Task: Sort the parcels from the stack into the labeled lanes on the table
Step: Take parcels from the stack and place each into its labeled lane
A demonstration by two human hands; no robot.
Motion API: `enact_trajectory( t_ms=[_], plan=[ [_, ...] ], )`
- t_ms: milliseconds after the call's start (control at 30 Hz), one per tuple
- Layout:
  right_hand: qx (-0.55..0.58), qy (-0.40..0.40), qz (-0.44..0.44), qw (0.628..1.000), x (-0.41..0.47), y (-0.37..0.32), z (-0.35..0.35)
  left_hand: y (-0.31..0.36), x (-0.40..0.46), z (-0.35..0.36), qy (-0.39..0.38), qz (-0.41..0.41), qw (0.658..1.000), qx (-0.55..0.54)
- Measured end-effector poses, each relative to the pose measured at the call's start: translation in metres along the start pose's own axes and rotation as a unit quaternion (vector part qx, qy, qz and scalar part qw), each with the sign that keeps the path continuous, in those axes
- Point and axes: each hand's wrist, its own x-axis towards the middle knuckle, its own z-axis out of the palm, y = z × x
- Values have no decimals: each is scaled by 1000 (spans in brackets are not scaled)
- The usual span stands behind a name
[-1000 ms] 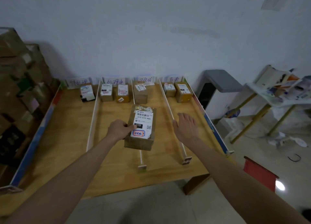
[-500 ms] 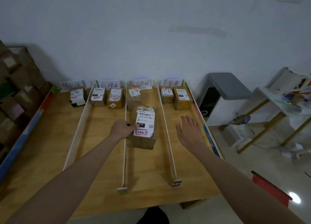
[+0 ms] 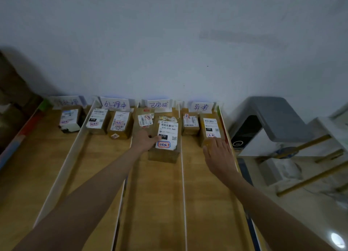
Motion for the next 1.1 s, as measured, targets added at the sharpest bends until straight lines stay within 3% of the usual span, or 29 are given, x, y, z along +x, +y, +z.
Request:
enact_trajectory(
  t_ms=[167,367,767,933,1100],
  plan=[
    [11,4,-11,1000,57,10,10,15,70,13,3,-41,999,29],
    [-17,-50,-21,998,91,23,34,20,130,36,4,-78,995,63],
    [43,-72,29,996,94,22,76,8,170,73,15,-111,989,93],
    [35,-81,23,996,95,11,92,10,166,74,14,-80,990,115],
    [41,-98,30,994,95,3,98,4,142,81,13,71,965,251]
  ],
)
